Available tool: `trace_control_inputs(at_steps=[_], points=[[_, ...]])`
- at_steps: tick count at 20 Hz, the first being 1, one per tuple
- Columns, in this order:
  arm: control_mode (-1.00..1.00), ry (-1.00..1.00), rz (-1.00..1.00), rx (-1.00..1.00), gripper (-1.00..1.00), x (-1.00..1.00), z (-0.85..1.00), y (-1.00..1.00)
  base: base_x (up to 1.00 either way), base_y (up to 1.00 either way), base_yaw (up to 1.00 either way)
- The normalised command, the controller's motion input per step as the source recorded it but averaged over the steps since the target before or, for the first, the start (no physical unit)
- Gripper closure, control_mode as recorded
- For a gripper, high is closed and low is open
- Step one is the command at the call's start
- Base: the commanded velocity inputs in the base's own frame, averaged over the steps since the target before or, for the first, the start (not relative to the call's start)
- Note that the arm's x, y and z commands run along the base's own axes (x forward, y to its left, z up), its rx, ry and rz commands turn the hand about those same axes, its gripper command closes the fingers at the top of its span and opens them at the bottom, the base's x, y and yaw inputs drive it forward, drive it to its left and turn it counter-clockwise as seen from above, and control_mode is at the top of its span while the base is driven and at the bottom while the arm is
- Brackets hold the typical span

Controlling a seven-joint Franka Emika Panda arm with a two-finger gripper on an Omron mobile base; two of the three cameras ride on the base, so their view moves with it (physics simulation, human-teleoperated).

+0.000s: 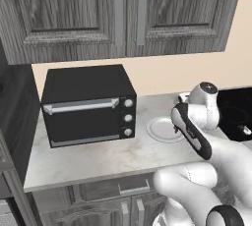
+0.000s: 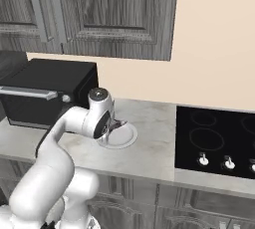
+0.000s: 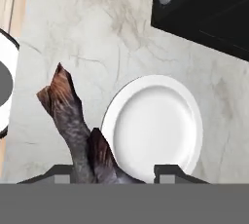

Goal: Place the fish on the bottom rack of the oven, and slide the tray back inside. Close the oven door.

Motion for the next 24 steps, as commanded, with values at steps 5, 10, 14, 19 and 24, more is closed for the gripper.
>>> trace_control_inputs(at_steps=[5,10,14,19,24], points=[[-1.0,-0.1,0.2,-0.02,1.0,-0.88,0.88,0.0,0.0,0.0,0.0],[-1.0,-0.06,0.16,-0.04,1.0,-0.34,0.54,0.01,0.0,0.0,0.0],[1.0,0.01,0.08,-0.03,1.0,0.0,0.05,0.07,-0.16,0.08,0.09],[1.0,0.0,0.0,0.0,1.0,0.0,0.0,0.0,-0.75,0.24,0.31],[1.0,0.0,0.0,0.0,1.0,0.0,0.0,0.0,-0.3,0.76,0.52]])
